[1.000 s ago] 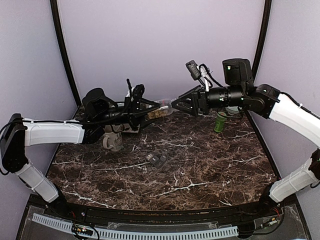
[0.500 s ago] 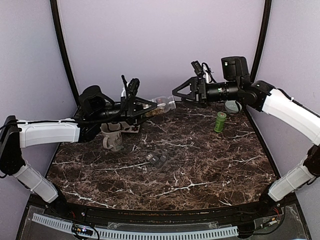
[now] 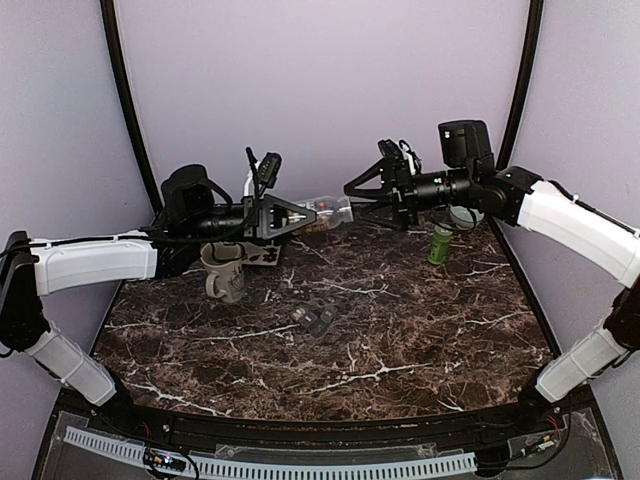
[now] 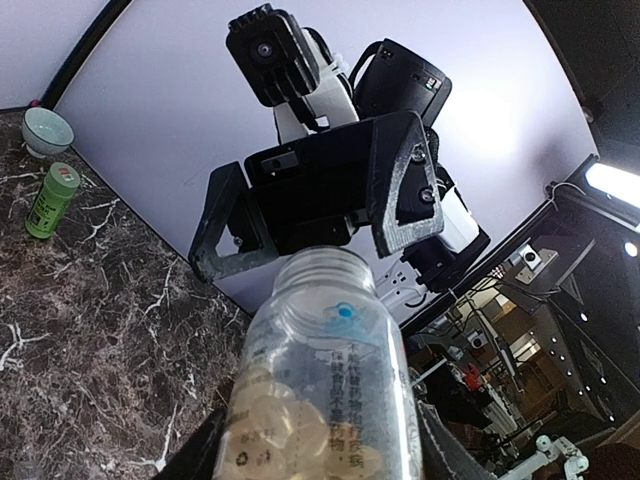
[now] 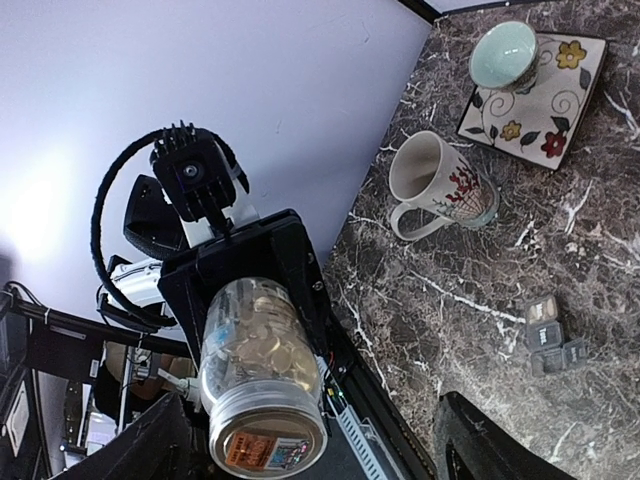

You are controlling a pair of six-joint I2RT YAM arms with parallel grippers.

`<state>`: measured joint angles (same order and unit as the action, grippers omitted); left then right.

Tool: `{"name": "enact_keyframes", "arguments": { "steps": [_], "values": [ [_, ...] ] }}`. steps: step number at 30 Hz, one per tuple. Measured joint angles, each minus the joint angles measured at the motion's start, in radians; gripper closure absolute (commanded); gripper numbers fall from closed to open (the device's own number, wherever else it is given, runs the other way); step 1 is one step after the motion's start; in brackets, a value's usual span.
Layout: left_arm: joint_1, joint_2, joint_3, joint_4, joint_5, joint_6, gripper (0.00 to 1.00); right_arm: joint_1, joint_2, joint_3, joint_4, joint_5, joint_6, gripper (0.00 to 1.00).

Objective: Sort the pills into containers
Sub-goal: Unscrew the lid of the pill bottle.

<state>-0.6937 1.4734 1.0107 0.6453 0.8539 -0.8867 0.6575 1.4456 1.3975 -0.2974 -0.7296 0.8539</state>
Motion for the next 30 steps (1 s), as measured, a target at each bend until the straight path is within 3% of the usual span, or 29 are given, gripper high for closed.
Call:
{"name": "enact_keyframes", "arguments": {
  "steps": [6,11,14,19,20,24,30],
  "values": [
    [0.000,0.000,0.010,-0.040,0.003,0.043,1.00,0.011,0.000,-0.013,0.004,-0.020,0.028,0.21],
    [0.000,0.000,0.021,-0.050,0.004,0.056,1.00,0.035,0.000,-0.013,0.002,-0.030,0.042,0.33],
    [0.000,0.001,0.021,-0.050,0.004,0.060,1.00,0.049,0.000,-0.012,-0.006,-0.033,0.035,0.51],
    [0.000,0.005,0.021,-0.053,0.010,0.065,1.00,0.063,0.006,0.004,-0.029,-0.033,0.018,0.95],
    [0.002,0.005,0.021,-0.049,0.014,0.062,1.00,0.063,0.007,0.013,-0.040,-0.032,0.006,1.00],
    [0.005,0.006,0.020,-0.022,0.016,0.041,1.00,0.067,0.010,0.050,-0.087,-0.013,-0.053,1.00],
    [0.011,0.042,-0.019,0.176,0.043,-0.147,1.00,0.088,-0.008,0.068,-0.122,0.037,-0.273,1.00]
  ]
}}
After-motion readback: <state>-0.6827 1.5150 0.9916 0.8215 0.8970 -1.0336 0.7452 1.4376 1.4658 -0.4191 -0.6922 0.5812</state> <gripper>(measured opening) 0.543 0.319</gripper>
